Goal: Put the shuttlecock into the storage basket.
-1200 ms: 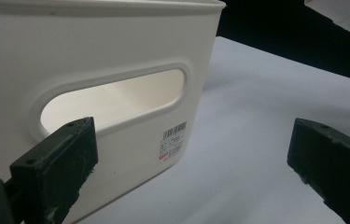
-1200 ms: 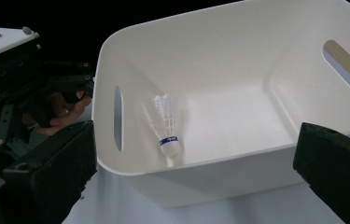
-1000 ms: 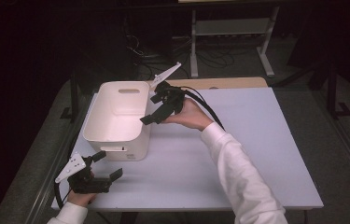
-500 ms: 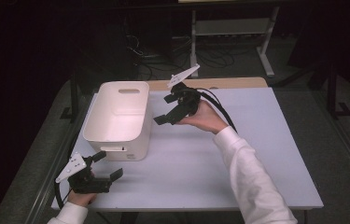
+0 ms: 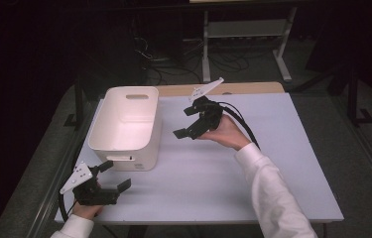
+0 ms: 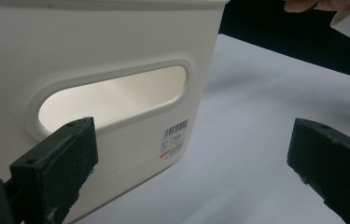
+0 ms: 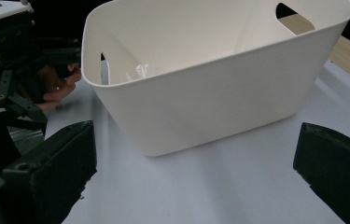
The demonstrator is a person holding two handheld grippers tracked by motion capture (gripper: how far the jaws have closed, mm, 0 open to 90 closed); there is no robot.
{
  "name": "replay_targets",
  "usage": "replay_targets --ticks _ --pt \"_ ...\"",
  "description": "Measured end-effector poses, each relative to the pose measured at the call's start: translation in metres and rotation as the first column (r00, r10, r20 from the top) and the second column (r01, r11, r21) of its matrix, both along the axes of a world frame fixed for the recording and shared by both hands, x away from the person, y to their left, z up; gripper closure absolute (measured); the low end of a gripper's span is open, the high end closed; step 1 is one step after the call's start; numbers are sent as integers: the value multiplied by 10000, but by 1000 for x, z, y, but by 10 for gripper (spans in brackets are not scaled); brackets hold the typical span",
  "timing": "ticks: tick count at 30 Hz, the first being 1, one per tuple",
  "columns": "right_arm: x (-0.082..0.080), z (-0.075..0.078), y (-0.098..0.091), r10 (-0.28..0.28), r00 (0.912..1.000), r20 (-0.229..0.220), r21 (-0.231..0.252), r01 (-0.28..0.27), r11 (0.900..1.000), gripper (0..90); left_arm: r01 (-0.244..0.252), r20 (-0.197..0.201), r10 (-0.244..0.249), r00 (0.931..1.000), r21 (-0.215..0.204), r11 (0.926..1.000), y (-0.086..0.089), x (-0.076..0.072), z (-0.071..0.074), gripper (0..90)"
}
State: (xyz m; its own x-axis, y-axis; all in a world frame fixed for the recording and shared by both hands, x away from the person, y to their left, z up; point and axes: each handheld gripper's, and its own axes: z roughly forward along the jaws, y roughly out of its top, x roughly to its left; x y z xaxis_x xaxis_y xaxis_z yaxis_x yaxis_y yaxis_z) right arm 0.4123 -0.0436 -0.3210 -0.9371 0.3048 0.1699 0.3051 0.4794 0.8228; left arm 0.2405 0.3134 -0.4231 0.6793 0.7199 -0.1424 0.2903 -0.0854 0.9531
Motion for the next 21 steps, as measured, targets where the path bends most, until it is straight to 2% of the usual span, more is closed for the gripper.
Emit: replay_targets --ticks 2,7,12,16,21 --pt "-3 -2 -3 -86 9996 -274 178 91 9998 0 42 -32 -41 10000 151 9999 1 0 1 14" --pt "-7 -9 -12 -161 9996 -214 280 167 9995 0 44 -28 -43 10000 264 9996 1 0 1 14" --pt "-11 -16 -25 -303 9995 -132 387 308 9988 0 1 -28 -1 10000 117 9999 0 -1 0 14" --pt "-13 -21 -37 -439 9990 -111 582 445 9973 0 22 -47 -21 10000 161 9999 0 0 0 14" --pt "-16 -28 -49 -598 9978 -271 743 617 9953 0 33 -44 -33 10000 124 9999 0 0 0 14"
